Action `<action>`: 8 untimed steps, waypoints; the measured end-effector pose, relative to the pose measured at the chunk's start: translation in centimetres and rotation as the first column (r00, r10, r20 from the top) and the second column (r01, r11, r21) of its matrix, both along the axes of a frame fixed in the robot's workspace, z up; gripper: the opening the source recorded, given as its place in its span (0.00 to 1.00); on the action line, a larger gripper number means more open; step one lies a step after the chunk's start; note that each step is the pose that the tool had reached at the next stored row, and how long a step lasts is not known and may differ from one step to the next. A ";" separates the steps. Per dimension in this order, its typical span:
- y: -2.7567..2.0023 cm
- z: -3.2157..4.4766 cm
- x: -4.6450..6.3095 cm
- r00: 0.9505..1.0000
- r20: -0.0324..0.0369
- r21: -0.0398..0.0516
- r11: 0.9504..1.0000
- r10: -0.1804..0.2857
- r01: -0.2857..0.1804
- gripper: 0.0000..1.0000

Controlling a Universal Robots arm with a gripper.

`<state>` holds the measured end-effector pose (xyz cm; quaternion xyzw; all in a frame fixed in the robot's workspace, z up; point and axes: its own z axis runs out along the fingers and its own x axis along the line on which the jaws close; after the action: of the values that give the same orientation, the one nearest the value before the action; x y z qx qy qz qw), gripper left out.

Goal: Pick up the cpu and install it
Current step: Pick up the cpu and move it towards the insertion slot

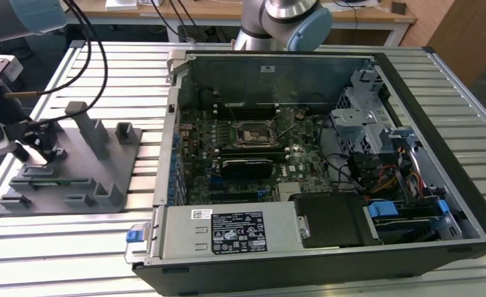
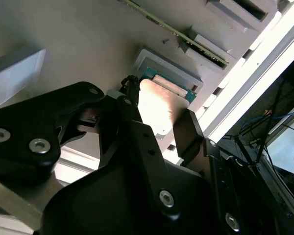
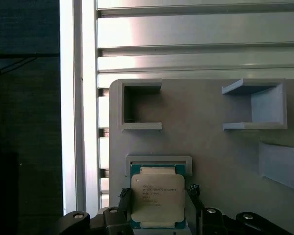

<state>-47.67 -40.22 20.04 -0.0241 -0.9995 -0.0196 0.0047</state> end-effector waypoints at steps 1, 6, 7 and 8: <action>0.00 0.10 0.0 1.000 0.000 0.000 1.000 0.000 0.000 0.53; 0.00 0.41 0.0 1.000 0.000 0.000 1.000 0.000 0.000 0.53; 0.00 0.43 0.0 1.000 0.000 -0.001 1.000 0.000 0.000 0.53; 0.00 0.45 0.0 1.000 0.000 -0.001 1.000 0.000 0.000 0.53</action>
<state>-47.67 -40.22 20.50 -0.0241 -0.9995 -0.0193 0.0045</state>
